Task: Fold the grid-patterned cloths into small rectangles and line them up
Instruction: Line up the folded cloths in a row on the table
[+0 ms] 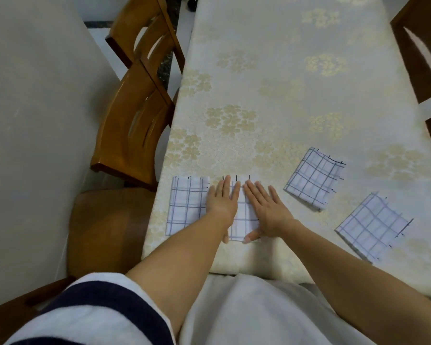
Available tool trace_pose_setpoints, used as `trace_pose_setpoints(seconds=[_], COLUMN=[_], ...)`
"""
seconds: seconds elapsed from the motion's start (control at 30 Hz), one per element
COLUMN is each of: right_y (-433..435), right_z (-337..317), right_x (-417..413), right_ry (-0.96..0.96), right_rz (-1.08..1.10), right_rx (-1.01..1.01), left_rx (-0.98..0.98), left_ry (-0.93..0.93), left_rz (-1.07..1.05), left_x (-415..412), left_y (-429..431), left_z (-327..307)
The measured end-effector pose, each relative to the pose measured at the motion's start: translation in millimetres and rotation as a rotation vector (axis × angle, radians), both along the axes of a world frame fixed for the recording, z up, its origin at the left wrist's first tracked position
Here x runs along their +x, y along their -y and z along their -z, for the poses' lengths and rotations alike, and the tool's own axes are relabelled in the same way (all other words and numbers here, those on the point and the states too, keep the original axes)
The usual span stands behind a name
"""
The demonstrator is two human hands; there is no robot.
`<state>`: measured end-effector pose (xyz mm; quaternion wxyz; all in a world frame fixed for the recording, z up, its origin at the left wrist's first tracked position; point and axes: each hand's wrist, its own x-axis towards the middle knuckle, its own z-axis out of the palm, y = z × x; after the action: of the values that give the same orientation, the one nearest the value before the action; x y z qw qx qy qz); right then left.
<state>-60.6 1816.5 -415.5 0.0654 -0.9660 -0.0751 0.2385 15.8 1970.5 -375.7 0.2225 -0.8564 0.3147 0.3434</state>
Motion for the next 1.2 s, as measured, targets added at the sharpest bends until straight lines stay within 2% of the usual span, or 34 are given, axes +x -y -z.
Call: trace_pose_setpoints(seconds=[0.1,0.23,0.33,0.4,0.5,0.6,0.8,0.9,1.07,1.13,1.2], right_y=[-9.1,-14.2,-2.6,8.1,25.2,49.1,105.3,129.2,159.6,163.9,166.0], right_z=[-8.1,-20.1,-19.3,-21.2,-23.5,-22.7,-16.9,-10.8,-16.9,-19.8,-18.1], right_x=[-2.5,-24.7,-43.0,-52.7,-60.9,-63.6,-74.5,-71.3,-54.0,-45.9,-43.0], right_ry=[-0.009,0.070,0.203,0.214,0.217,0.212,0.092,0.209,0.420,0.348,0.149], right_rz=[0.059,0.352,0.550,0.595,0.615,0.654,0.487,0.462,0.476,0.422,0.339], right_rx=[-0.027,0.136,0.141,0.106,0.073,0.036,0.156,0.215,0.273,0.244,0.157], left_rx=[0.034,-0.053,-0.221,-0.399,-0.599,-0.679,-0.689,-0.666,-0.615,-0.610,-0.591], left_ry=[0.040,-0.011,-0.052,-0.119,-0.197,-0.253,-0.133,-0.143,-0.113,-0.095,-0.102], left_rz=[0.024,-0.011,0.012,-0.002,-0.132,-0.305,-0.641,-0.775,-0.782,-0.758,-0.743], left_x=[-4.1,-1.2,0.8,-4.4,-16.2,-19.7,-10.9,-10.8,-22.8,-31.9,-42.3], left_y=[6.2,14.2,35.8,57.0,86.0,111.6,163.8,177.3,177.8,170.7,160.1], left_z=[-2.5,-11.7,-19.5,-24.1,-23.6,-12.5,-5.4,2.3,5.6,4.6,4.4])
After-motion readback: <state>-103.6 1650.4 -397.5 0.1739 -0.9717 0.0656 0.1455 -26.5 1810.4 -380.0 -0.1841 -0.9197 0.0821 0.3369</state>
